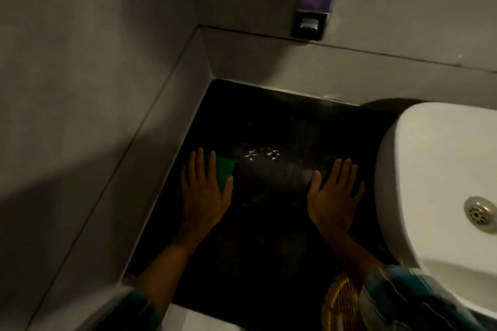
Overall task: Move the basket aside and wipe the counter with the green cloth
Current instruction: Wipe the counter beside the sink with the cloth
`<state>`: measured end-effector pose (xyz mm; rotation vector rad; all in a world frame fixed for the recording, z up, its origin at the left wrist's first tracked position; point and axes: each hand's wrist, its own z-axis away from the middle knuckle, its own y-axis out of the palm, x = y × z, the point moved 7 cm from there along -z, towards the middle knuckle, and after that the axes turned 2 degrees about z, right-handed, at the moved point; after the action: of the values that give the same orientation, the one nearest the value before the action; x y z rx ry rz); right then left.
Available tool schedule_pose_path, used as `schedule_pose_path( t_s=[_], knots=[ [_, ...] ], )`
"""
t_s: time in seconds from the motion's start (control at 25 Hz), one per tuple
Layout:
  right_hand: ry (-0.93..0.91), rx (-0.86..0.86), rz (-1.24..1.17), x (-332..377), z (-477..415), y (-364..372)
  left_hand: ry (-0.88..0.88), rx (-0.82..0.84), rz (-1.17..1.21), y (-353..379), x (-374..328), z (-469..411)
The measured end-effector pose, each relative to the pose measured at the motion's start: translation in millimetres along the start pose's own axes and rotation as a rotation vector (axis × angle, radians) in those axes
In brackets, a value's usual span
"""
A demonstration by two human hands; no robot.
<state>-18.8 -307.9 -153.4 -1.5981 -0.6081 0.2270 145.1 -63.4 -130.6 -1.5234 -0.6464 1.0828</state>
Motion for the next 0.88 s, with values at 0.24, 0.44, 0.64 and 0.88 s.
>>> schedule_pose_path(
  t_s=[0.24, 0.44, 0.64, 0.88],
  knots=[
    [-0.017, 0.007, 0.008, 4.7, -0.6, -5.0, 0.201, 0.082, -0.044, 35.9, -124.8, -88.7],
    [-0.008, 0.016, 0.007, 4.1, -0.2, -6.5, 0.522, 0.135, -0.102, 39.1, -104.0, 16.4],
    [-0.004, 0.007, 0.024, 4.5, -0.2, -7.7, 0.342, 0.077, -0.152, 13.3, -16.8, 31.3],
    [0.015, 0.020, 0.048, 3.9, -1.3, -6.6, 0.134, 0.040, -0.095, 8.7, -24.2, -103.7]
  ],
)
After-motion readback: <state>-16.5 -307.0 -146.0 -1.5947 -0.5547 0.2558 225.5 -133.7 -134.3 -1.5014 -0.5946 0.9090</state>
